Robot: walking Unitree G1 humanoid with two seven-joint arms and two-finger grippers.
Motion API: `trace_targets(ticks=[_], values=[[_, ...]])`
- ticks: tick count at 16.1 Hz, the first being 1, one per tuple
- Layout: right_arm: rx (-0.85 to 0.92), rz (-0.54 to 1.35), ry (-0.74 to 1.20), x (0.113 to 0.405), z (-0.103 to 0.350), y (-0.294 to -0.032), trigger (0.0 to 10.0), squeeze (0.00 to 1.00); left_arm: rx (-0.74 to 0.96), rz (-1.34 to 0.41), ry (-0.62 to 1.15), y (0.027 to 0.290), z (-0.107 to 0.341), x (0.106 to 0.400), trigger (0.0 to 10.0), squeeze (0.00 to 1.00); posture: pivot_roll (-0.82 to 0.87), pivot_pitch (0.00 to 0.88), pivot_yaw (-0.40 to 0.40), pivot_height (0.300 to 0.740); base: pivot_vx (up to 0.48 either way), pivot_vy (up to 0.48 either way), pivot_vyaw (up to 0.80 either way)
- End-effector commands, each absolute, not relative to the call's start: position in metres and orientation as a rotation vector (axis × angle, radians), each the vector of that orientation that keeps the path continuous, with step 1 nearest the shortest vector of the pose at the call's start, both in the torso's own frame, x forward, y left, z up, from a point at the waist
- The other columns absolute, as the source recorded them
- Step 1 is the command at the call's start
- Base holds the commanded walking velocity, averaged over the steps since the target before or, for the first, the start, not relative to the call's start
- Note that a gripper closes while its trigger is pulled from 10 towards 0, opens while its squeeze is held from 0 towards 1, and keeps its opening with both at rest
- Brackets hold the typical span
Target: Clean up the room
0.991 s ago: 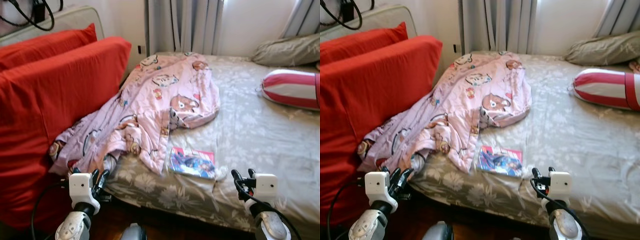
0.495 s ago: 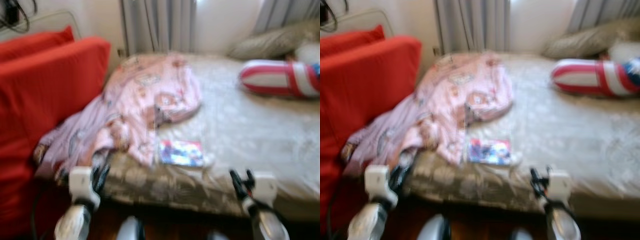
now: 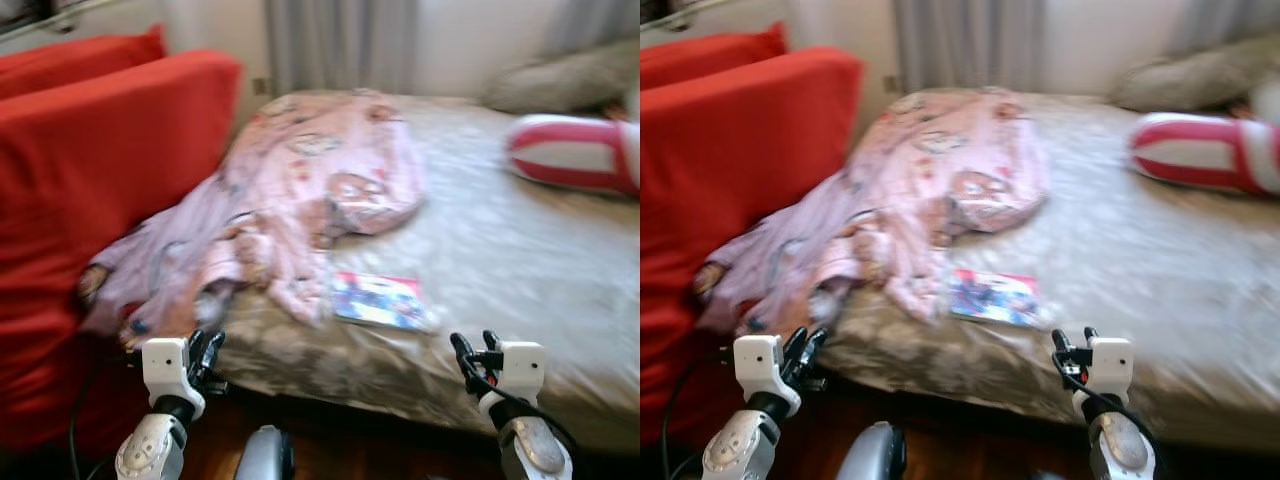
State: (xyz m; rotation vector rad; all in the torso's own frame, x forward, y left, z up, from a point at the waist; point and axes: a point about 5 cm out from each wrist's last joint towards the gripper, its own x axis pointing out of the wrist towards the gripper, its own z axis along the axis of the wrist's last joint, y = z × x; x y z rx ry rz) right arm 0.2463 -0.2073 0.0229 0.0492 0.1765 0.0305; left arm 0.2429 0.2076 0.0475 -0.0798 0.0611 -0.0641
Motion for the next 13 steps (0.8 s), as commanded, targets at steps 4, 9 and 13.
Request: trace_targets(ticks=[4, 9, 13], values=[[0.100, 0.018, 0.173, 0.258, 0.023, -0.202, 10.0, 0.00, -0.061, -0.072, 0.062, 0.216, 0.049, 0.248, 10.0, 0.00, -0.02, 0.000, 0.074, 0.622, 0.359, 0.000, 0.00], [0.114, 0.026, 0.182, 0.266, 0.023, -0.200, 10.0, 0.00, -0.060, -0.086, 0.057, 0.214, 0.050, 0.252, 10.0, 0.00, -0.02, 0.000, 0.081, 0.622, 0.372, 0.000, 0.00], [0.141, -0.005, 0.202, 0.273, 0.018, -0.199, 10.0, 0.00, -0.061, -0.101, 0.056, 0.213, 0.050, 0.255, 10.0, 0.00, -0.02, 0.000, 0.084, 0.622, 0.376, 0.000, 0.00]])
